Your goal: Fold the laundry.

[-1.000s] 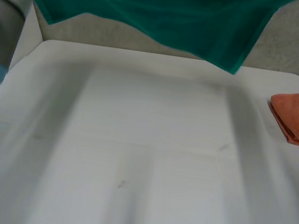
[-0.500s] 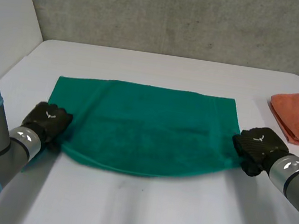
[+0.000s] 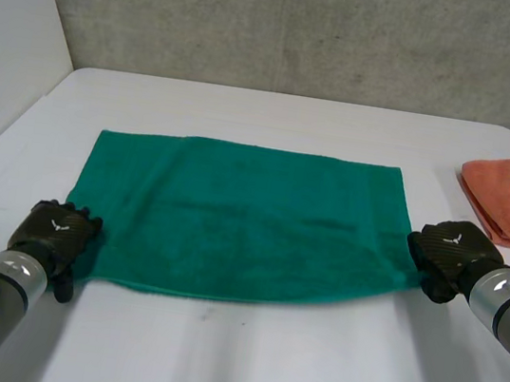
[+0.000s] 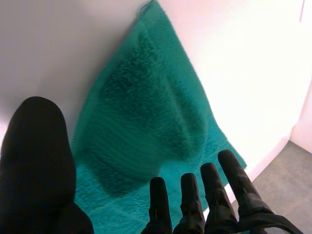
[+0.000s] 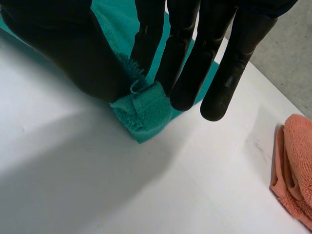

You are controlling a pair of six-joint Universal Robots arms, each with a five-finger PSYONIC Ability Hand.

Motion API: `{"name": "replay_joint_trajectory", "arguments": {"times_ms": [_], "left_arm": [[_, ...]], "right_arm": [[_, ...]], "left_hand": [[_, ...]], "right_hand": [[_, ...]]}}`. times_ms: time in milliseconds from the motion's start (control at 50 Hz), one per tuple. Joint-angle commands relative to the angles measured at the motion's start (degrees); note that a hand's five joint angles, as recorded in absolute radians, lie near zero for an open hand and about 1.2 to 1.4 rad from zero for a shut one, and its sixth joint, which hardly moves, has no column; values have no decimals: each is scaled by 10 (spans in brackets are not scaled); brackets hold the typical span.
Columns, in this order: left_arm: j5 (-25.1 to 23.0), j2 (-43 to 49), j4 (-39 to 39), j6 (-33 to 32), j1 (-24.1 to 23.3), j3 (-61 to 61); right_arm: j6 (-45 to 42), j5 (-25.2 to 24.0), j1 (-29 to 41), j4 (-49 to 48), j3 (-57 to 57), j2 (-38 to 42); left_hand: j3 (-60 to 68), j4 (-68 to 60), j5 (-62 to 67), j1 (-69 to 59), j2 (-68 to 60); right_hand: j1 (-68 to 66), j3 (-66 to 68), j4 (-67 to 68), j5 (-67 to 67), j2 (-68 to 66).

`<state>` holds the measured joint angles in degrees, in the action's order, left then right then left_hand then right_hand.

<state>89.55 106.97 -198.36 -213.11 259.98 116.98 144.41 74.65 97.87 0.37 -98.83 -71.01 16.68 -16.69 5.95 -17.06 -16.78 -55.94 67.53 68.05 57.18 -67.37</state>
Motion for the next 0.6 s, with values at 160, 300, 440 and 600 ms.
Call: {"name": "replay_joint_trajectory", "arguments": {"times_ms": [160, 300, 440, 600], "left_arm": [[-2, 10, -41, -4, 40, 1], [-2, 20, -49, -5, 41, -3], [-3, 25, -49, -5, 43, -3], [-8, 26, -47, -5, 44, -11]], "right_arm": [[1, -1, 0, -5, -3, 0], [1, -7, -1, -6, -4, 1], [1, -7, -1, -6, -5, 1], [1, -9, 0, -6, -4, 1]], "left_hand": [[83, -83, 91, -79, -82], [179, -179, 186, -175, -178], [345, -345, 353, -342, -345], [633, -633, 641, -629, -632]], "right_hand": [[-241, 125, 120, 128, -126], [-241, 125, 120, 128, -126], [-241, 125, 120, 128, -126], [-241, 125, 120, 128, -126]]}}
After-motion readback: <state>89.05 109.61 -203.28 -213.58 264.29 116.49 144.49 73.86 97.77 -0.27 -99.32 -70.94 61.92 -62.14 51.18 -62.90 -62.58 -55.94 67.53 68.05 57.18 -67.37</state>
